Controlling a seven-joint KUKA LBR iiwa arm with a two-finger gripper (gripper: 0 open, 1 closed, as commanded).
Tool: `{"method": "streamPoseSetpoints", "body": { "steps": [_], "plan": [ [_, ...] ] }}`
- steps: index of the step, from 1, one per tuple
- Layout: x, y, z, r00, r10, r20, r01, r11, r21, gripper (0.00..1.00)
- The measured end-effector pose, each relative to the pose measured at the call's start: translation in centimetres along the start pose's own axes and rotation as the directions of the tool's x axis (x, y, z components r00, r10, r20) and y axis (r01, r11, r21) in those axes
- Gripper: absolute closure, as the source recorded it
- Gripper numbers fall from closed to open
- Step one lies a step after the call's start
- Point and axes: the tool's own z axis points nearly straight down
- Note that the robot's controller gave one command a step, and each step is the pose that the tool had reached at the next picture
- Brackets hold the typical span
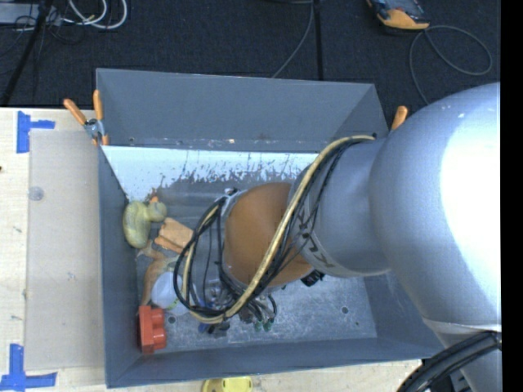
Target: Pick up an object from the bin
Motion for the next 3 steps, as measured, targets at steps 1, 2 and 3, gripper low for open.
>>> {"method": "streamPoseSetpoints", "body": {
  "steps": [1, 2, 3],
  "plan": [
    [0.0, 0.0, 0.0, 1.000, 0.000, 0.000, 0.000, 1.000, 0.000, 1.00],
    [0.2, 0.0, -0.5, 1.000, 0.001, -0.005, -0.001, 1.000, 0.001, 1.00],
    [0.4, -0.1, -2.6, 1.000, 0.001, -0.012, -0.001, 1.000, 0.002, 1.00]
  ]
}}
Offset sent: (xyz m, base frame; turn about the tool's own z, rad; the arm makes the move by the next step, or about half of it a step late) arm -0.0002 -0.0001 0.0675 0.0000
